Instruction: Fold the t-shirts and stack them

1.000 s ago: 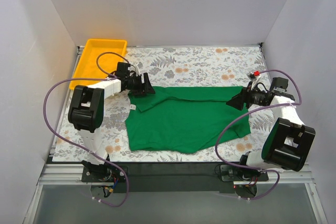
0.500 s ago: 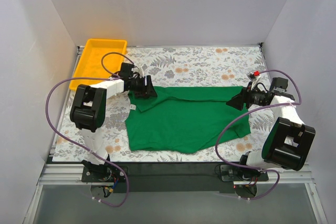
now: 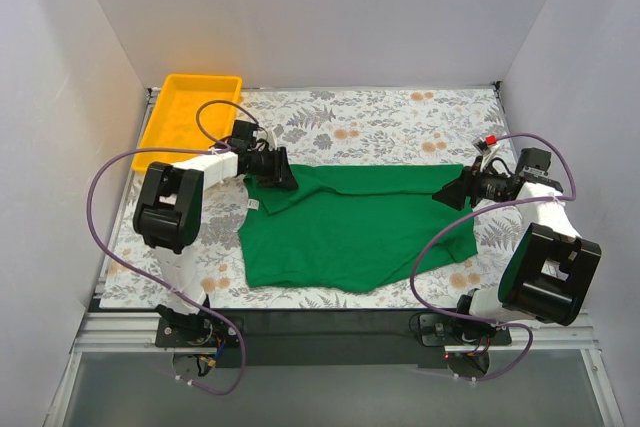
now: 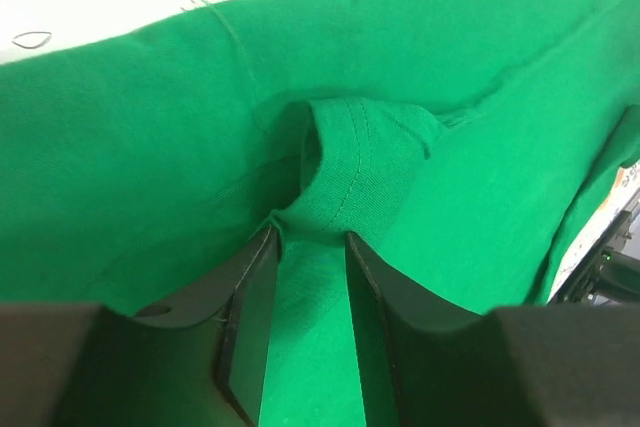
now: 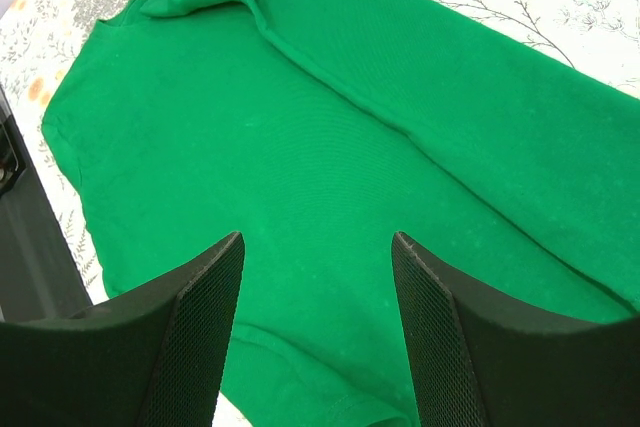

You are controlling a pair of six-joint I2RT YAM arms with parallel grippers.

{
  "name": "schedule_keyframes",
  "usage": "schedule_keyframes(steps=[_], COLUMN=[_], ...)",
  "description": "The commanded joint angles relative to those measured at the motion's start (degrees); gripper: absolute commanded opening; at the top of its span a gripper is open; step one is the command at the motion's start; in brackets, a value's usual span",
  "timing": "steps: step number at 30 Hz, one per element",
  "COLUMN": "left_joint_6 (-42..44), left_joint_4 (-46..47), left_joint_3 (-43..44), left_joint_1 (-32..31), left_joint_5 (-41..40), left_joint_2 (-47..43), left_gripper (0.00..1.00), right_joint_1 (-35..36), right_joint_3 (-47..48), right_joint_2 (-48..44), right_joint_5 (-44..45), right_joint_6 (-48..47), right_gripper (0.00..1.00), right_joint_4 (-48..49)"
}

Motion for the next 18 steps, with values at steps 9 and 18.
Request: schedule_keyframes(steps=[9,18], left_joint_6=[0.75,0.92], left_joint_4=[-1.39,-4.20], left_joint_3=[-5.62,-11.25], left_joint_1=[-1.43,-5.03], left_joint_5=[3.09,7.66], left_joint_2=[-10.80,-13.09], left_gripper=[0.31,0.37], right_joint_1=[-1.11,-1.55], right_joint_3=[0.12,0.29], right_joint_2=[-0.86,-1.39], right_joint_5=[-3.27,-3.89], right_joint_6=[-0.25,-0.17], right_gripper=[0.67,0.67], right_joint_4=[-1.15,-1.42])
